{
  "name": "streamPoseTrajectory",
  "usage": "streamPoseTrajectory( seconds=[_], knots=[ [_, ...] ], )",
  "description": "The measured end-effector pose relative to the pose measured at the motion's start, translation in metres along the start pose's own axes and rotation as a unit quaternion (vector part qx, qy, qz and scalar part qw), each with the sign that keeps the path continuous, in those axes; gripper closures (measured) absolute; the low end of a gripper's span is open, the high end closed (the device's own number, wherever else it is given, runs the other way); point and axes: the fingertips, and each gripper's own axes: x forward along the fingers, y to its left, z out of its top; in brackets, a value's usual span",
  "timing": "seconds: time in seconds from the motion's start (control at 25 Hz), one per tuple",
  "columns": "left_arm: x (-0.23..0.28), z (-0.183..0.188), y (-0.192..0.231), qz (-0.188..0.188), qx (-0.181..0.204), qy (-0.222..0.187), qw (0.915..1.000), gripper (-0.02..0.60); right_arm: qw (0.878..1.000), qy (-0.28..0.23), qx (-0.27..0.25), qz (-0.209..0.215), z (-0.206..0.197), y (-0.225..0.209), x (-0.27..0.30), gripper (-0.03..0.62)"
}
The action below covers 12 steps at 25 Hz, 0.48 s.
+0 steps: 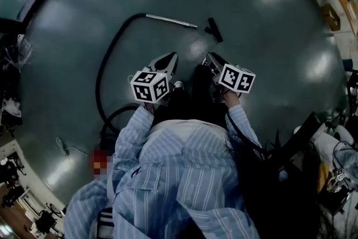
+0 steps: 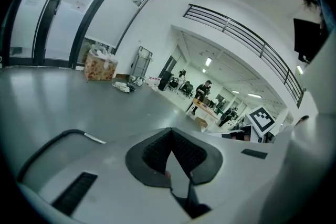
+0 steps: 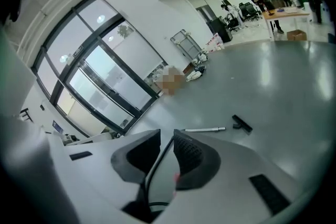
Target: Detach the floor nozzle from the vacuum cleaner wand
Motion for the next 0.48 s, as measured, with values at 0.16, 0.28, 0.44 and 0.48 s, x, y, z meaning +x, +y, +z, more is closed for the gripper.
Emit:
streamPoseTrajectory(
  seconds=[0.16, 0.28, 0.44, 0.48],
  knots=[
    [-0.016, -0.022, -0.004, -0.013, -0.002, 0.003, 0.9999, 0.575, 1.0, 0.015, -0.014, -0.011, -0.034, 0.008, -0.021, 0.513],
    [-0.018, -0.033, -0.019, -0.022, -0.004, 0.006, 0.9997, 0.575, 0.999, 0.018, -0.021, -0.017, -0.042, 0.009, -0.039, 0.516],
    [-0.019, -0.047, -0.042, -0.025, 0.01, 0.014, 0.9995, 0.575, 0.999, 0.023, -0.028, -0.013, -0.05, 0.007, -0.06, 0.52],
    [-0.019, -0.051, -0.046, -0.025, 0.012, 0.017, 0.9995, 0.575, 0.999, 0.025, -0.03, -0.012, -0.053, 0.006, -0.064, 0.522]
  ],
)
